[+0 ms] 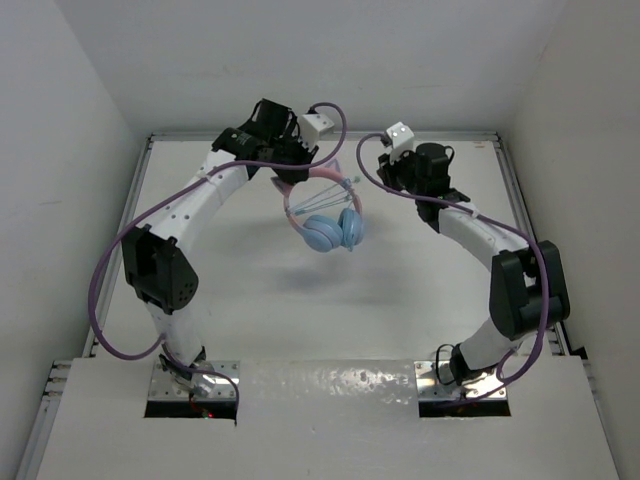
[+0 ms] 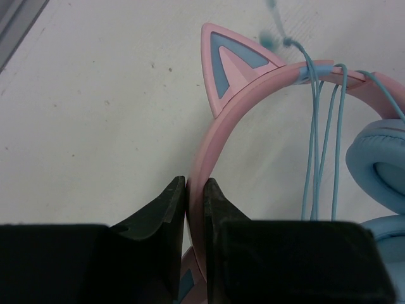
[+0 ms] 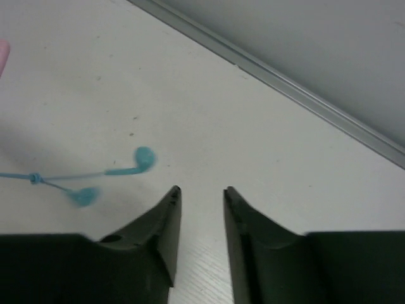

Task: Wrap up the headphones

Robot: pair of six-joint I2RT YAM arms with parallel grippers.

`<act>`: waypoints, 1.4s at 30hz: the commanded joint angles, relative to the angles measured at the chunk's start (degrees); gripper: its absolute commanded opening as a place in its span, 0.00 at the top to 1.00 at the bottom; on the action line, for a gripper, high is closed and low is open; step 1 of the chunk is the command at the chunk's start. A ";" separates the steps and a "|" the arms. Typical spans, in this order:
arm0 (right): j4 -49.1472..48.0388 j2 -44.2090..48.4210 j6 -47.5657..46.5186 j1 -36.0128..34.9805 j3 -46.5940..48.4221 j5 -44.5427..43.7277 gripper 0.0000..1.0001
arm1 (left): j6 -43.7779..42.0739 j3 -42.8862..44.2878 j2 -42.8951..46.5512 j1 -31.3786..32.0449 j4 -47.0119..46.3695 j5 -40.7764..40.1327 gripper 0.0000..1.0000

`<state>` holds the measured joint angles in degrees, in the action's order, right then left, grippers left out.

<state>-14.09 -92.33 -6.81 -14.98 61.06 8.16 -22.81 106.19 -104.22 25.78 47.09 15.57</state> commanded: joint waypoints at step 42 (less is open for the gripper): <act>-9.82 0.49 31.51 -12.87 2.84 1.86 0.46 | -8.05 2.00 3.24 3.93 -3.76 -14.34 1.00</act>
<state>-22.22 -91.35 25.98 -26.22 60.88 11.90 -32.97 106.83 -104.07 29.30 46.54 -0.19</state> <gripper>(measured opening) 0.534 0.119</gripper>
